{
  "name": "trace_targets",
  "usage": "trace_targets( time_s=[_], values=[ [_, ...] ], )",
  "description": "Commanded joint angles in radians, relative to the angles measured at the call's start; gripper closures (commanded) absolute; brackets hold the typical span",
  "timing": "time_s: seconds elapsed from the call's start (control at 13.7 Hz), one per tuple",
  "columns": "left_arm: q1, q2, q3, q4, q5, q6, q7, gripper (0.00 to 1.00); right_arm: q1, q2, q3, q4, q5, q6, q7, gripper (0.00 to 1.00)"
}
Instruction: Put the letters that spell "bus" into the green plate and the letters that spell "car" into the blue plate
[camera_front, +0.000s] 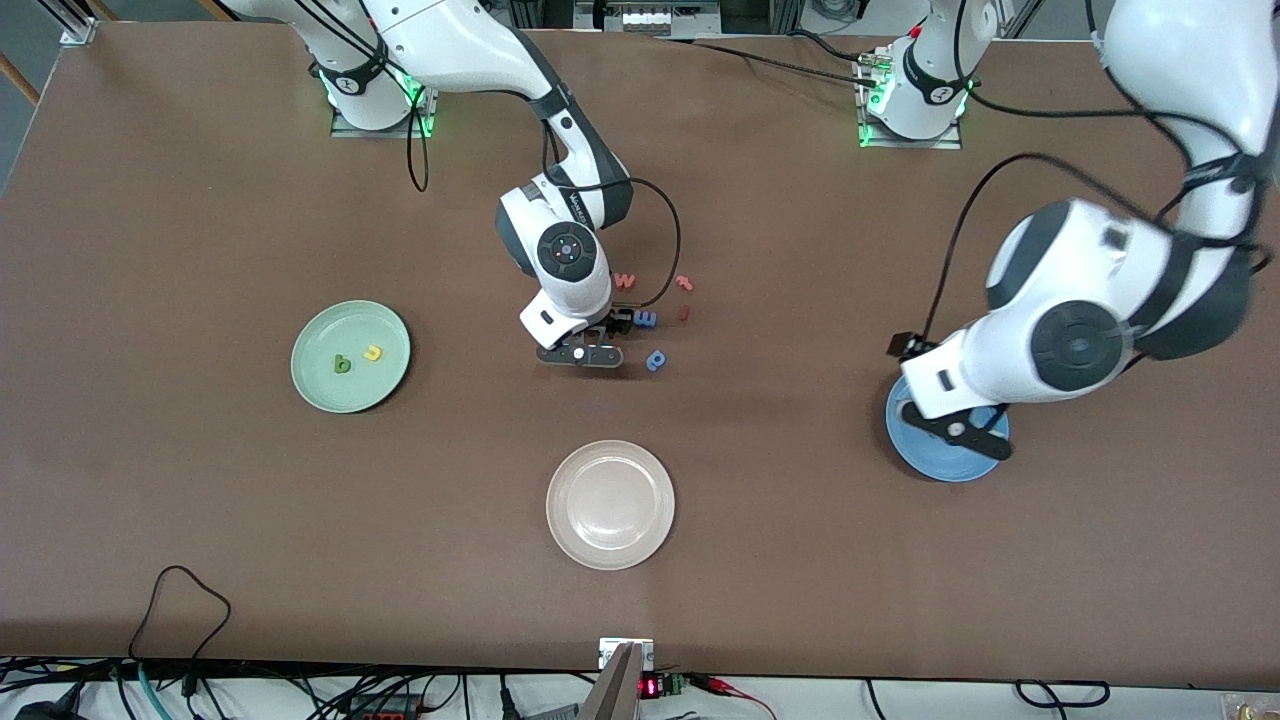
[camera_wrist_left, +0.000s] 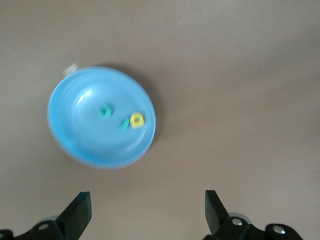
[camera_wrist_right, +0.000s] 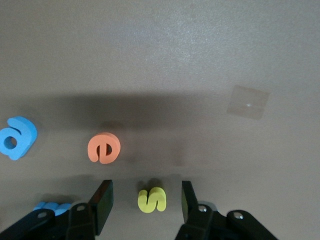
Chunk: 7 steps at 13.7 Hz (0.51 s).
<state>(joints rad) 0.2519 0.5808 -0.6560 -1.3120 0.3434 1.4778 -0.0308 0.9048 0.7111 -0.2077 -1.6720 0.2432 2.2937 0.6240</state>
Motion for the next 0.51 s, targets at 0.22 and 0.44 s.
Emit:
trace_targets(
  time_s=[0.22, 0.44],
  values=[
    [-0.078, -0.134, 0.155, 0.154, -0.067, -0.186, 0.008, 0.00, 0.014, 0.025, 0.004, 0.017, 0.022, -0.002, 0.010, 0.40],
    [-0.273, -0.270, 0.549, 0.053, -0.312, -0.116, 0.008, 0.00, 0.017, 0.030, 0.004, 0.011, 0.024, -0.011, 0.013, 0.40]
  ],
)
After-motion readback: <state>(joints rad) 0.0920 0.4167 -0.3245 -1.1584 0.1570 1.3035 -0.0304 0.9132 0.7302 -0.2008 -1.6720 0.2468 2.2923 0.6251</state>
